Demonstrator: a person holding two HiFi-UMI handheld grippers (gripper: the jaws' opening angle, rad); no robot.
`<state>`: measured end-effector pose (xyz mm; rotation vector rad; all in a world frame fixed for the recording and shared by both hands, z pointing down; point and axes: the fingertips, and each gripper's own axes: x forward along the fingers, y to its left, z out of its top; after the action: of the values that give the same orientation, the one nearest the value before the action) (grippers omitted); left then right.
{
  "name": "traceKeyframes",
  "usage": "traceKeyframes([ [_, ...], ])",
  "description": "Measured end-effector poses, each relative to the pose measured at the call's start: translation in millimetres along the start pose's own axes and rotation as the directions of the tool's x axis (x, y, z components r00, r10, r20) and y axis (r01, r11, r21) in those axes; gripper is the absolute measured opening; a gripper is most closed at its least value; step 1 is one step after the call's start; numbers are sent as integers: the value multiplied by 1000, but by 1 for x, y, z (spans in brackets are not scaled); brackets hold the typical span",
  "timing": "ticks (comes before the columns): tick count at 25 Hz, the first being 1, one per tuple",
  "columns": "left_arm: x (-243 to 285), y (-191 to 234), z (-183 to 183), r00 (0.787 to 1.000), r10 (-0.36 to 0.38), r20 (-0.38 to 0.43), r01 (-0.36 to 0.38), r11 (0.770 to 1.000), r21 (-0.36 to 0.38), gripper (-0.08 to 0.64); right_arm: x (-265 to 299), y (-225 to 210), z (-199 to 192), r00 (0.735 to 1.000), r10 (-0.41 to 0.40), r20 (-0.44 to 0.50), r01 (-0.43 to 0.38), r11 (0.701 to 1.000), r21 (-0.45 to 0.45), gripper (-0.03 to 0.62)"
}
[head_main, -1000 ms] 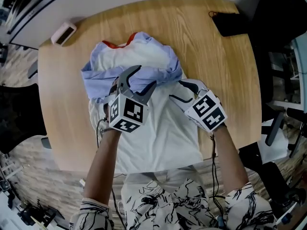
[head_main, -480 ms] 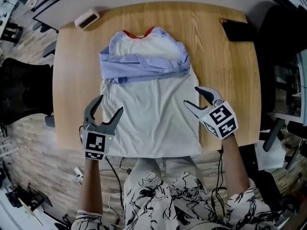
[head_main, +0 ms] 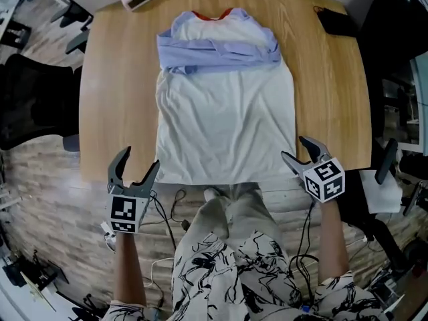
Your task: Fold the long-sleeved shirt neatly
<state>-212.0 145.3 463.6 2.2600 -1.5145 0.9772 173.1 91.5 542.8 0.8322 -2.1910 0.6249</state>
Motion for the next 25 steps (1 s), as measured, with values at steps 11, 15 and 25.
traceKeyframes([
  [11, -2, -48, -133, 985, -116, -125, 108, 992, -72, 318, -21, 27, -101, 990, -139, -8, 139, 986, 89, 348],
  [15, 6, -55, -148, 980, -141, -140, 124, 985, -123, 313, -16, 21, -108, 990, -141, 16, 138, 982, 131, 344],
  [25, 16, -65, -153, 974, -192, -119, 174, 974, -144, 245, -21, 2, -112, 978, -202, 43, 196, 973, 120, 28],
])
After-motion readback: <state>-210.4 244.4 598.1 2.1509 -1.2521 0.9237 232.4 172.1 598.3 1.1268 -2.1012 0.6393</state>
